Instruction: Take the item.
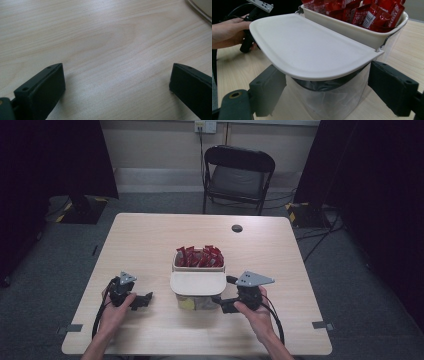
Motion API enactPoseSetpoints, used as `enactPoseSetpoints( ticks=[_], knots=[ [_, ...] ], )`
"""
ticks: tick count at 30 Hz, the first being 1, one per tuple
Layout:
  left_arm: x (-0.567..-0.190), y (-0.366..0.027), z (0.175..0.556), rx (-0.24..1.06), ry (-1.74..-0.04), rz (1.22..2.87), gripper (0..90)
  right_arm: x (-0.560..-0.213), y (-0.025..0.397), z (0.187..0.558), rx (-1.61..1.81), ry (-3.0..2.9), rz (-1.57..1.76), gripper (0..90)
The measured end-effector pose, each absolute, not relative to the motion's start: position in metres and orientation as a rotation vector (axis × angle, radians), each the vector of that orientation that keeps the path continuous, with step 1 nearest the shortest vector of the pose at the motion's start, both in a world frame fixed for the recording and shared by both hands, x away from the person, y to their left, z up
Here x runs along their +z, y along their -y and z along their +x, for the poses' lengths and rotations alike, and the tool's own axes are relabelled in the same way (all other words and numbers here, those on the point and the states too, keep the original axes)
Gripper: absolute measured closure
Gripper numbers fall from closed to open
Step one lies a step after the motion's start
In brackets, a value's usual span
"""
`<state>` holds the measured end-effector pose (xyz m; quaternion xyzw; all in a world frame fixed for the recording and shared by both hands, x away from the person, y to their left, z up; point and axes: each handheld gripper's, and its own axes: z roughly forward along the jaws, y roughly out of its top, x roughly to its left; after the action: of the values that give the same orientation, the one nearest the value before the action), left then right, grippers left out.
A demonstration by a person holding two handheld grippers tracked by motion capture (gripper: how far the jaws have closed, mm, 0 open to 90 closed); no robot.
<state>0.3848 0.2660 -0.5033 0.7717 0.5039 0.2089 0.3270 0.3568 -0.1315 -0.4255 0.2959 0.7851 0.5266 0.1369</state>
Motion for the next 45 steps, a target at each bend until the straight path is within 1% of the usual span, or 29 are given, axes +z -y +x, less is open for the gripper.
enactPoseSetpoints(
  ticks=[45],
  knots=[
    [-0.503, -0.266, 0.385, 0.547, -1.32, 2.021, 0.0, -0.408, 0.135, 0.365, 1.571, -2.265, 0.815, 17.3]
  ],
)
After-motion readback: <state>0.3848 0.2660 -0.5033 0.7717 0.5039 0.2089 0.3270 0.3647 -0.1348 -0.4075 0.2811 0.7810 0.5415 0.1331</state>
